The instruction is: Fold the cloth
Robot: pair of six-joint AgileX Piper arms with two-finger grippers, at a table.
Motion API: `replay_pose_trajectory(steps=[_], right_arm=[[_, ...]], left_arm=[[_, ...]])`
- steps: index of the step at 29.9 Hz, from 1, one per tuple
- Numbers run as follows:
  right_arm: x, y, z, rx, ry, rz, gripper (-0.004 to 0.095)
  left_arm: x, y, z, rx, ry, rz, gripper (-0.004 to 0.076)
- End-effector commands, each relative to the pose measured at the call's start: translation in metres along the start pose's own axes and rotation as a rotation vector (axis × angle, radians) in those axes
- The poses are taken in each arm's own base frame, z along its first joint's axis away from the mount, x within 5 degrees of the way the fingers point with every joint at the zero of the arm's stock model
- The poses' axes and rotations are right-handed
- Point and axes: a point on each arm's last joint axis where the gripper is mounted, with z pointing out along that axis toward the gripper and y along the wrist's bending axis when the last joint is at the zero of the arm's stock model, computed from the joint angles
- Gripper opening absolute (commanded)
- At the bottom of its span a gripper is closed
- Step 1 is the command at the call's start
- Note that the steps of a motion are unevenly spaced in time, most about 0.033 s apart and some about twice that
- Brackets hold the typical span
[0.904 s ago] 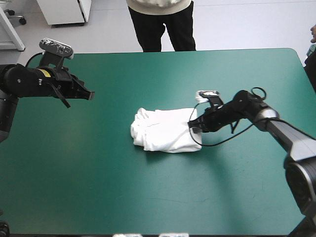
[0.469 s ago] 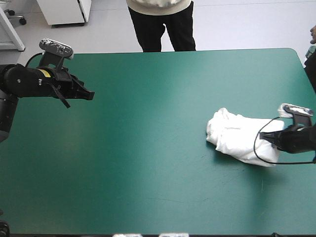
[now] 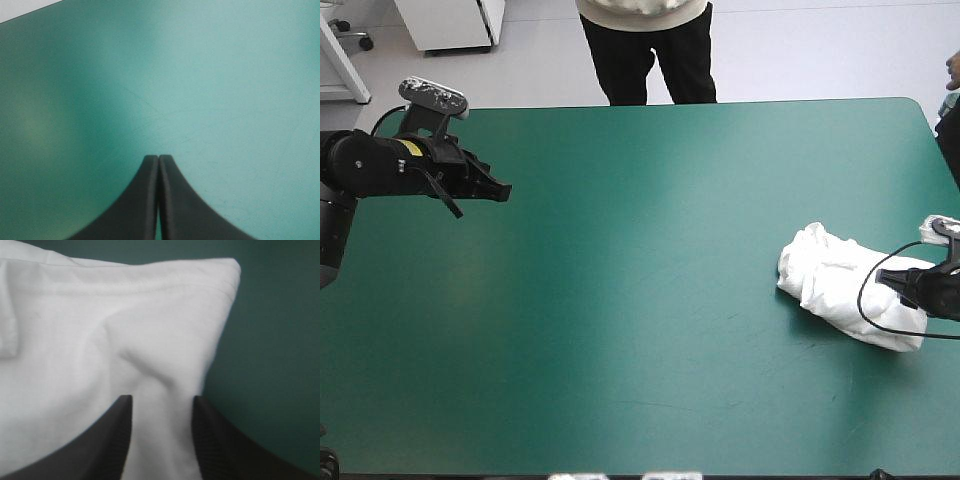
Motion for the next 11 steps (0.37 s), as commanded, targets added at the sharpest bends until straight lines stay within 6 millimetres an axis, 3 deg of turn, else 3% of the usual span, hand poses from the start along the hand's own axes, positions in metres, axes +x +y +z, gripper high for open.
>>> replay_pose_trajectory(steps=[1, 6, 11], right_arm=[[-0.011, 0.009, -0.023, -0.065, -0.145, 0.004, 0.0663], [-0.001, 0.048, -0.072, -0.193, -0.333, -0.178, 0.066], [0.032, 0.073, -0.14, -0.261, -0.6, -0.356, 0.0515]], left_arm=[[-0.008, -0.003, -0.03, -0.032, -0.141, -0.016, -0.0009], [-0.002, -0.002, -0.061, -0.124, -0.208, -0.033, -0.0009], [0.01, -0.001, -0.104, -0.262, -0.289, -0.056, -0.0009]])
